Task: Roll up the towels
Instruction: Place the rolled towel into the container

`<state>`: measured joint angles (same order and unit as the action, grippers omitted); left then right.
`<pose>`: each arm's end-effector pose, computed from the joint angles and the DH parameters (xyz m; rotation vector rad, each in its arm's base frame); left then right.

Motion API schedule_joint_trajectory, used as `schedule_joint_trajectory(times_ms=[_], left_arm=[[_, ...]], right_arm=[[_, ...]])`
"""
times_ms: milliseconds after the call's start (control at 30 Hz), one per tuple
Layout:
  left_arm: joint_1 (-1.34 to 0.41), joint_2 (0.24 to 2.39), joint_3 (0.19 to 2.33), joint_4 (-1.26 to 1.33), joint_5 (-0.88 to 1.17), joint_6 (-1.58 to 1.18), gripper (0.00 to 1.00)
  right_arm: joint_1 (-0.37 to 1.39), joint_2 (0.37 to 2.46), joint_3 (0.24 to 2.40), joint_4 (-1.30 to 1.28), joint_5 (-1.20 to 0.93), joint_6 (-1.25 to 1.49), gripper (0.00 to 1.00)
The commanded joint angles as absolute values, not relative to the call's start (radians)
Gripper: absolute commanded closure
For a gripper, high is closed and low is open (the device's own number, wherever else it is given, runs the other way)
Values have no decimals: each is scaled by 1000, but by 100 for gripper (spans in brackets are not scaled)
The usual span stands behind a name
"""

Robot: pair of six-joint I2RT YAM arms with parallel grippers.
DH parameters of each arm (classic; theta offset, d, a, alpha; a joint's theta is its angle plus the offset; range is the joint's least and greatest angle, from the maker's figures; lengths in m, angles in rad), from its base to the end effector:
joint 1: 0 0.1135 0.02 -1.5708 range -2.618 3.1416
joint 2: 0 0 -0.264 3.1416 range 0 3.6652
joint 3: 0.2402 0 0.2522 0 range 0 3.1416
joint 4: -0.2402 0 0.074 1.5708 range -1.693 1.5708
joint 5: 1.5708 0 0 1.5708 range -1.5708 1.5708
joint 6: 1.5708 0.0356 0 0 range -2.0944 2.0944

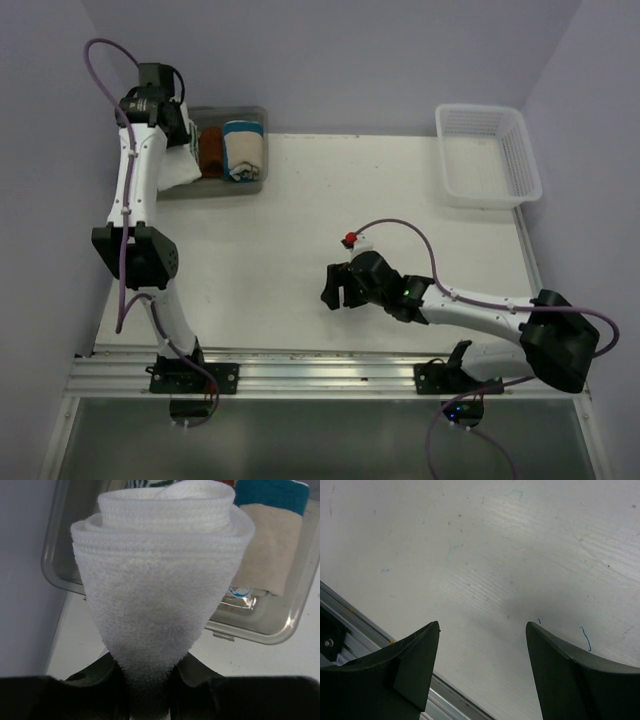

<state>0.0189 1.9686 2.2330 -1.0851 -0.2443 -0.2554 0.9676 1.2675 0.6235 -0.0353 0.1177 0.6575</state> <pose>0.4168 0.0165 0.3994 -0.4365 2.3267 0.1784 0.1499 0.2102 0.1977 -0.2976 2.3327 0.7203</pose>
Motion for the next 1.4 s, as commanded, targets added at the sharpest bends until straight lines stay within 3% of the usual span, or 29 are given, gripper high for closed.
schedule_joint_trajectory(times_ms=[0,367,1000,1367], left_arm=[[64,1997,2261,-988,-330,-172,94],[135,2192,2416,-907,-449,-114,93],[250,2335,2359,-620,-327,-31,94],[250,2417,2325,-655,-258,46,94]], right_arm=[[963,1298,684,-86,109,673,26],[957,1477,845,-195,74,612,27],[957,1709,1066,-339,49,566,27],[956,1763,1112,-354,29,565,28]])
